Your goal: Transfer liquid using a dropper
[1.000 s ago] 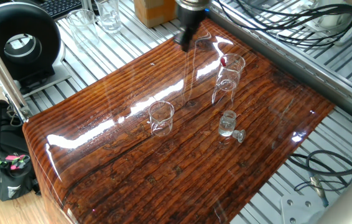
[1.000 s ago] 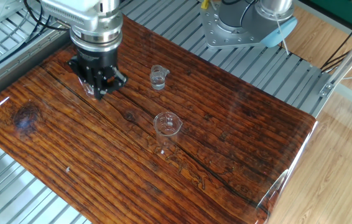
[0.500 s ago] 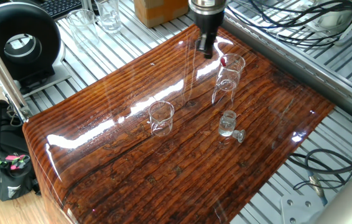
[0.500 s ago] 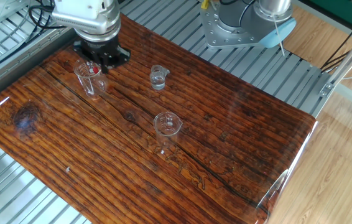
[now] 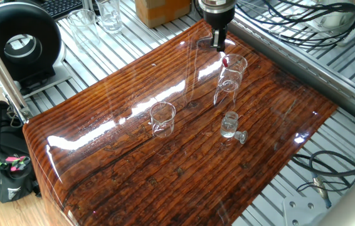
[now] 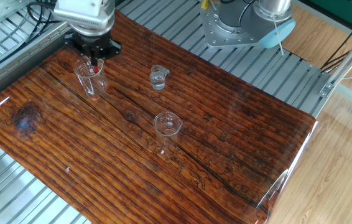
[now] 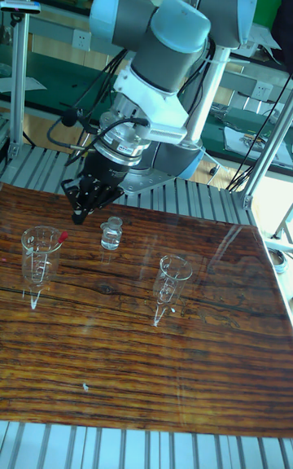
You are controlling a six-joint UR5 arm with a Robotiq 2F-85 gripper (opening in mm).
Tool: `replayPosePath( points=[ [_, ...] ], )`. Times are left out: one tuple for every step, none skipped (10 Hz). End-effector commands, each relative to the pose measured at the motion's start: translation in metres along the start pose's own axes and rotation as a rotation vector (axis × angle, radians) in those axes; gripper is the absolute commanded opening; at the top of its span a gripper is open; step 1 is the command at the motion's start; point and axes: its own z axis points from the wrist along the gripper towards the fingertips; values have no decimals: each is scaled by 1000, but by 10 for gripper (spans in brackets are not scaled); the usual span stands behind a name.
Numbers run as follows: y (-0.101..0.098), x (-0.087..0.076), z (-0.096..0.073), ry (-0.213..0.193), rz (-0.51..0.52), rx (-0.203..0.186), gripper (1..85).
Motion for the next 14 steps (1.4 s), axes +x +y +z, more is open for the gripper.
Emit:
replayPosePath(
  points=[
    [-18,17,4,-54,-30,32,17],
    [-20,21,-1,-53,-57,31,17],
    [-6,16,0,-78,-77,-18,33],
    [8,8,2,-111,-110,-62,93],
    [16,2,3,-117,-129,-78,107],
    [2,15,7,-43,-134,-9,110],
    [-4,31,14,21,-118,31,427],
    [-4,1,15,-95,-116,41,503],
    [13,-5,12,-120,-108,-29,497],
    [15,-18,9,-158,-110,-34,493],
    [6,-26,11,-163,-108,6,443],
    [8,-32,17,-166,-87,6,420],
    [-2,-30,20,-156,-78,44,397],
    [-11,-22,20,-137,-74,69,373]
  ],
)
